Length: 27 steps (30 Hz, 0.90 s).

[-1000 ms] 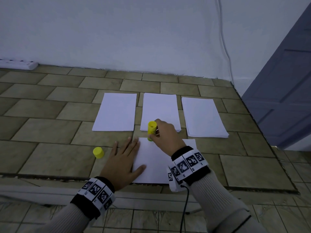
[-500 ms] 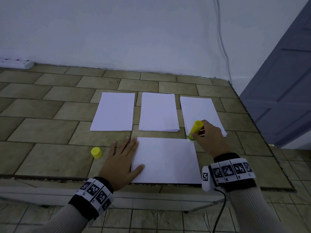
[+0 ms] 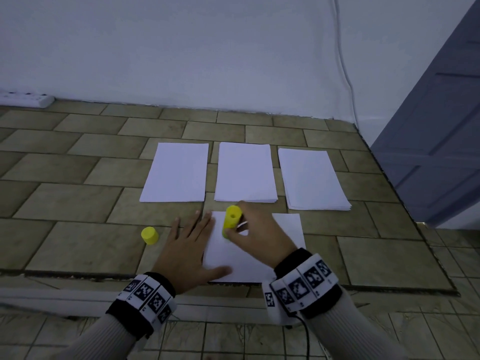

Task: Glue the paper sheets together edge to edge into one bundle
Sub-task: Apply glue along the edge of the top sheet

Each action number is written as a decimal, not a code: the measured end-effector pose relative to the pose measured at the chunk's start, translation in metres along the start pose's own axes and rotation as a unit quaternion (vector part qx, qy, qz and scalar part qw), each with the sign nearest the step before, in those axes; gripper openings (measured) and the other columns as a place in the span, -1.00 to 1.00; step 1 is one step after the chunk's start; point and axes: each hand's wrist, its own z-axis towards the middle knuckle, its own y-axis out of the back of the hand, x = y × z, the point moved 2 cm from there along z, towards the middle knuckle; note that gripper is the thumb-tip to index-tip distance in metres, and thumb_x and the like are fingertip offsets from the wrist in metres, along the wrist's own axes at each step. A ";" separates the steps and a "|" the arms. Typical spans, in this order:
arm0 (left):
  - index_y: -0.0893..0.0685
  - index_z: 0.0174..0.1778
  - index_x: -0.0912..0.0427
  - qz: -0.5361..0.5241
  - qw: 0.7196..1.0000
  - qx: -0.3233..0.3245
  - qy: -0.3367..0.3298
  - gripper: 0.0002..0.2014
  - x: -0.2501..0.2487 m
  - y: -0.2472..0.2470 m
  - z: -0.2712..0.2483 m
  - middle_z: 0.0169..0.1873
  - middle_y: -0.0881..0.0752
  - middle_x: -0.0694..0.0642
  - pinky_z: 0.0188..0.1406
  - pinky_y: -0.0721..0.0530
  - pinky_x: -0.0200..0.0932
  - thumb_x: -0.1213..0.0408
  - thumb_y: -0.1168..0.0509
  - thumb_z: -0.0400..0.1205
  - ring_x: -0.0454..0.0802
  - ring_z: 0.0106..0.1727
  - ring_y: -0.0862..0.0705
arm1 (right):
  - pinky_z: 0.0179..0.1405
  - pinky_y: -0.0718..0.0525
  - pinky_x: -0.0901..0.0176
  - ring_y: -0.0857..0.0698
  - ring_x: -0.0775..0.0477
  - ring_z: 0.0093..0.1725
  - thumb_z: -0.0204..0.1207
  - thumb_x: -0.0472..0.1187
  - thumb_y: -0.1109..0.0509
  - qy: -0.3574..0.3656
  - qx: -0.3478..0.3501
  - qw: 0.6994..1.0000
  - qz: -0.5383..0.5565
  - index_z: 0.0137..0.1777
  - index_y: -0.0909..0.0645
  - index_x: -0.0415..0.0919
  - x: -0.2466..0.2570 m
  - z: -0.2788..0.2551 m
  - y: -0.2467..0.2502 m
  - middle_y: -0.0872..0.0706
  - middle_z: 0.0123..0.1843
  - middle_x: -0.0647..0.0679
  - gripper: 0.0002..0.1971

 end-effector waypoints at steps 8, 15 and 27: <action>0.04 0.73 -0.05 -0.016 0.999 -0.024 -0.019 0.11 -0.001 -0.001 -0.001 0.71 0.02 -0.08 0.65 0.20 0.32 -0.69 0.09 0.37 -0.04 0.72 0.20 | -0.04 -0.66 -0.17 -0.61 -0.14 -0.06 0.53 -0.19 -0.38 0.025 0.044 0.996 -0.071 0.01 -0.53 -0.26 0.000 0.010 -0.028 -0.62 -0.05 -0.16 -0.83; 0.09 0.73 0.09 -0.002 1.000 0.002 0.002 0.22 0.000 -0.001 0.000 0.69 0.18 -0.08 0.64 0.30 0.25 -0.74 0.24 0.29 -0.09 0.70 0.26 | -0.11 -0.71 -0.10 -0.65 -0.10 -0.16 0.50 -0.26 -0.39 -0.010 -0.010 0.999 -0.042 -0.12 -0.53 -0.28 -0.019 -0.009 0.008 -0.64 -0.17 -0.14 -0.89; 0.03 0.73 0.11 0.011 1.000 -0.002 0.000 0.21 -0.001 -0.001 -0.001 0.70 0.14 -0.08 0.65 0.26 0.24 -0.72 0.26 0.32 -0.10 0.70 0.22 | -0.14 -0.75 -0.02 -0.75 -0.01 -0.21 0.41 -0.37 -0.48 -0.083 -0.116 0.988 -0.063 -0.19 -0.60 -0.23 -0.075 -0.062 0.091 -0.75 -0.24 -0.08 -0.89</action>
